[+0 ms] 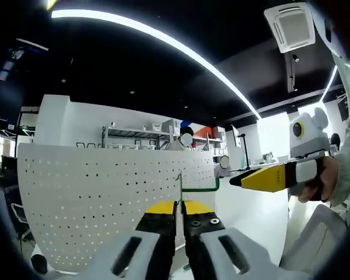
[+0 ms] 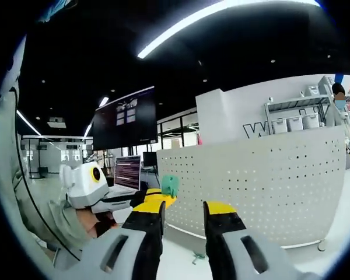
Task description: Insert the hook assembly into the mounting plate slot until the hook locks in place.
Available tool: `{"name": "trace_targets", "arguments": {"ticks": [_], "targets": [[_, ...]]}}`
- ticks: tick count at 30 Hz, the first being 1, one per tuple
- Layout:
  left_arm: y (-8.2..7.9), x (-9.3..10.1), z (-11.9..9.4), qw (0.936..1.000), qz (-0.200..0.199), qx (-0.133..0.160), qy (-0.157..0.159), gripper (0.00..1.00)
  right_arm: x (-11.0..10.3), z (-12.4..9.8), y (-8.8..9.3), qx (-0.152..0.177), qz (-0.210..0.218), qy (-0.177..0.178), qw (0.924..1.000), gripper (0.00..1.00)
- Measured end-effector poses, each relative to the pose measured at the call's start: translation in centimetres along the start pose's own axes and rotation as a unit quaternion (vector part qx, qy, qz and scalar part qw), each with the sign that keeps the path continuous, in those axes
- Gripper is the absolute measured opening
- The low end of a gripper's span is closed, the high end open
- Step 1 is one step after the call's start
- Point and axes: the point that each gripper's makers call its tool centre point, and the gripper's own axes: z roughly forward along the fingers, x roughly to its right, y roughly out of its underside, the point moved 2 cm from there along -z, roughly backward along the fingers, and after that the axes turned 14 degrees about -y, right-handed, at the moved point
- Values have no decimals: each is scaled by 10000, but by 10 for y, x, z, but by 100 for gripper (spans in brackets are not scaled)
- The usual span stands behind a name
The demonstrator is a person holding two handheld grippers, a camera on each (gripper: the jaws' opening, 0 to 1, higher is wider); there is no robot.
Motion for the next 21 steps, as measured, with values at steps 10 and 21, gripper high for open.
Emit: {"name": "trace_targets", "arguments": {"ticks": [10, 21], "targets": [[-18, 14, 0, 9996, 61, 234, 133, 4, -7, 12, -17, 142, -102, -191, 9997, 21], [-19, 20, -1, 9992, 42, 285, 269, 4, -11, 18, -20, 127, -211, -284, 9993, 16]]}}
